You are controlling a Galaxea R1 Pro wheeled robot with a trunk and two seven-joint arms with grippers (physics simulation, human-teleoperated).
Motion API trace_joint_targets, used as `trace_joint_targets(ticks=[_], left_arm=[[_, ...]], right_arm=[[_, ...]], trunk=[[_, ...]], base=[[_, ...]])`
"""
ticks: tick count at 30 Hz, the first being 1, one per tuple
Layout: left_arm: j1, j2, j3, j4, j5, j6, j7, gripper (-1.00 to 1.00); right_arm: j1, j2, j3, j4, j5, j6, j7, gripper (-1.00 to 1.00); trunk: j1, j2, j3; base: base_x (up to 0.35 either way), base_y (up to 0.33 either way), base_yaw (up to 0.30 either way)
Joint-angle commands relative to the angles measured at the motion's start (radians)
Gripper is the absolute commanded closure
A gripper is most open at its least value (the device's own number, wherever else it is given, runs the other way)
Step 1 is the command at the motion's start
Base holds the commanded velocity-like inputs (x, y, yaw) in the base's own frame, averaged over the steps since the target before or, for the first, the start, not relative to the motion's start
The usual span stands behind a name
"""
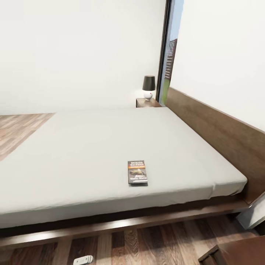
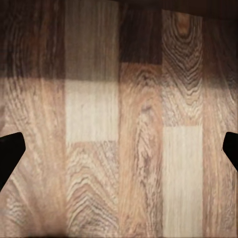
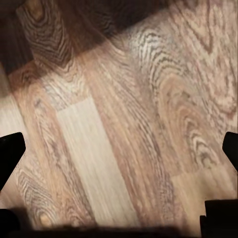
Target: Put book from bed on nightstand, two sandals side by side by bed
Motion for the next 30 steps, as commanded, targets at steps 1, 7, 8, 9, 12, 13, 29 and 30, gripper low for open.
trace_joint_targets(ticks=[1, 7, 8, 9, 12, 13, 29, 30], left_arm=[[-0.001, 0.000, 0.002, 0.002, 0.010, 0.000, -0.007, -1.00], [-0.001, 0.000, 0.002, 0.002, 0.010, -0.001, -0.007, -1.00], [-0.001, 0.000, 0.002, 0.002, 0.010, -0.001, -0.007, -1.00], [-0.001, 0.000, 0.002, 0.002, 0.010, -0.001, -0.007, -1.00], [-0.001, 0.000, 0.002, 0.002, 0.010, -0.001, -0.007, -1.00], [-0.001, 0.000, 0.002, 0.002, 0.010, -0.001, -0.007, -1.00], [-0.001, 0.000, 0.002, 0.002, 0.010, -0.001, -0.007, -1.00], [-0.001, 0.000, 0.002, 0.002, 0.010, -0.001, -0.007, -1.00]], right_arm=[[-0.001, 0.000, -0.006, 0.001, 0.003, -0.003, 0.004, -1.00], [-0.001, -0.001, -0.006, 0.001, 0.003, -0.003, 0.004, -1.00], [-0.001, -0.001, -0.006, 0.001, 0.003, -0.003, 0.004, -1.00], [-0.001, -0.001, -0.006, 0.001, 0.003, -0.003, 0.004, -1.00], [0.000, 0.000, -0.006, 0.001, 0.003, -0.003, 0.004, -1.00], [-0.001, 0.000, -0.006, 0.001, 0.003, -0.003, 0.004, -1.00], [0.000, -0.001, -0.006, 0.001, 0.003, -0.003, 0.004, -1.00], [0.000, 0.000, -0.006, 0.001, 0.003, -0.003, 0.004, -1.00]], trunk=[[0.000, 0.000, -0.001], [0.000, 0.000, -0.001], [0.000, 0.000, -0.001], [0.000, 0.000, -0.001], [0.000, 0.000, -0.001], [0.000, 0.000, -0.001], [0.000, 0.000, -0.001], [0.000, 0.000, -0.001]], base=[[0.246, -0.112, 0.070], [0.105, -0.050, 0.026], [0.031, -0.015, 0.007], [0.032, -0.012, 0.006], [0.094, -0.007, 0.003], [0.199, -0.003, 0.002], [0.132, 0.000, 0.000], [0.257, 0.000, 0.000]])
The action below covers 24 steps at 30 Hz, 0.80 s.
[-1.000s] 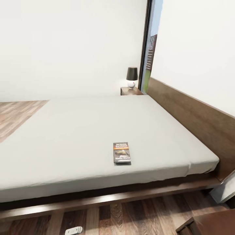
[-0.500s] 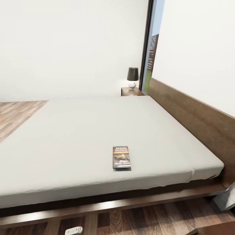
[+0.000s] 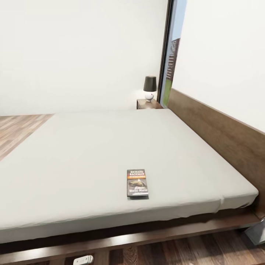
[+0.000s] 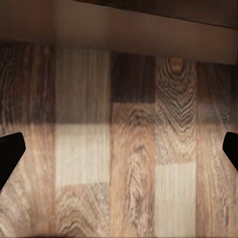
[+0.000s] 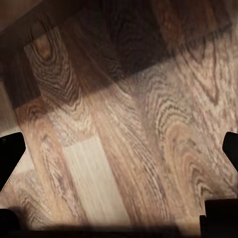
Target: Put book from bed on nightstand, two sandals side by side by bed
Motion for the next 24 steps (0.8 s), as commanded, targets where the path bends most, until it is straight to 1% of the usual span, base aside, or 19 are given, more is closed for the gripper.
trace_joint_targets(ticks=[1, 6, 24], left_arm=[[-0.001, 0.000, 0.002, 0.001, 0.010, 0.000, -0.007, -1.00], [-0.001, 0.000, 0.002, 0.001, 0.010, 0.000, -0.007, -1.00], [-0.001, 0.000, 0.002, 0.001, 0.010, 0.000, -0.007, -1.00]], right_arm=[[-0.001, 0.000, -0.005, 0.001, 0.003, -0.003, 0.004, -1.00], [0.000, -0.001, -0.005, 0.001, 0.003, -0.003, 0.004, -1.00], [-0.001, -0.001, -0.005, 0.001, 0.003, -0.003, 0.004, -1.00]], trunk=[[0.000, 0.000, -0.001], [0.000, 0.000, -0.001], [0.000, 0.000, -0.001]], base=[[0.261, 0.000, 0.000], [0.142, 0.000, 0.000], [0.005, 0.000, 0.000]])
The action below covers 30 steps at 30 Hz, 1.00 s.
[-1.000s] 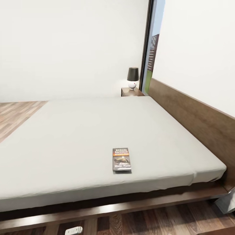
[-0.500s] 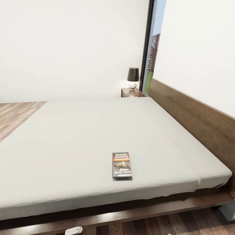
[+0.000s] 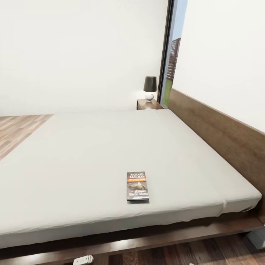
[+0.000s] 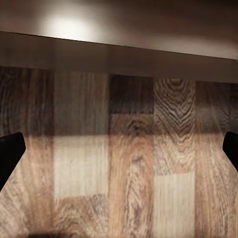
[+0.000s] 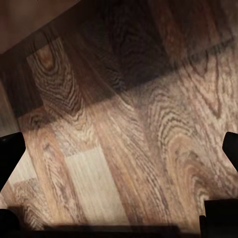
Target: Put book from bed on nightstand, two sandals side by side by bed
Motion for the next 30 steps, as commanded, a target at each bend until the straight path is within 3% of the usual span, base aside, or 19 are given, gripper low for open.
trace_joint_targets(ticks=[1, 26, 30], left_arm=[[-0.001, 0.000, 0.002, 0.001, 0.010, 0.000, -0.007, -1.00], [-0.001, 0.000, 0.001, 0.001, 0.010, 0.001, -0.007, -1.00], [-0.001, 0.000, 0.001, 0.001, 0.010, 0.002, -0.008, -1.00]], right_arm=[[0.000, 0.000, -0.005, 0.001, 0.003, -0.003, 0.004, -1.00], [0.000, -0.001, -0.005, 0.001, 0.002, -0.003, 0.004, -1.00], [0.000, -0.001, -0.005, 0.001, 0.002, -0.003, 0.004, -1.00]], trunk=[[0.000, 0.000, -0.001], [0.000, 0.000, -0.001], [-0.015, 0.028, 0.012]], base=[[0.000, 0.000, 0.000], [0.000, 0.000, 0.000], [0.000, 0.000, 0.000]])
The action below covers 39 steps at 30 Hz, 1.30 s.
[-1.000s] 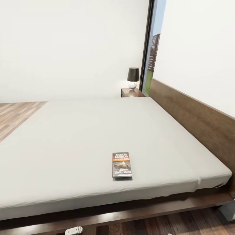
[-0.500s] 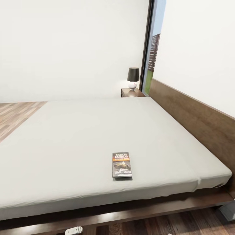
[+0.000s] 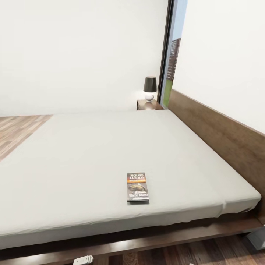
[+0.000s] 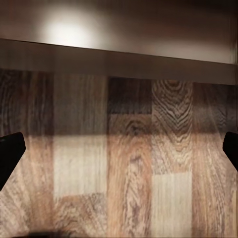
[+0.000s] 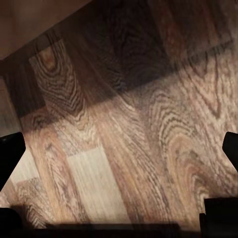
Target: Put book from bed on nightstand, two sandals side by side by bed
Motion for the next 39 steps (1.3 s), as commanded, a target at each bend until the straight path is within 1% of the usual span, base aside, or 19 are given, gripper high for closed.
trace_joint_targets(ticks=[1, 39], left_arm=[[-0.001, 0.000, 0.002, 0.001, 0.010, 0.000, -0.007, -1.00], [-0.001, 0.000, 0.003, 0.001, 0.010, -0.001, -0.007, -1.00]], right_arm=[[0.000, 0.000, -0.005, 0.001, 0.003, -0.003, 0.003, -1.00], [-0.001, -0.001, -0.007, 0.001, -0.003, -0.003, 0.002, -1.00]], trunk=[[-0.004, 0.007, 0.002], [-0.150, 0.273, 0.121]], base=[[0.000, 0.000, 0.000], [0.000, 0.000, 0.000]])
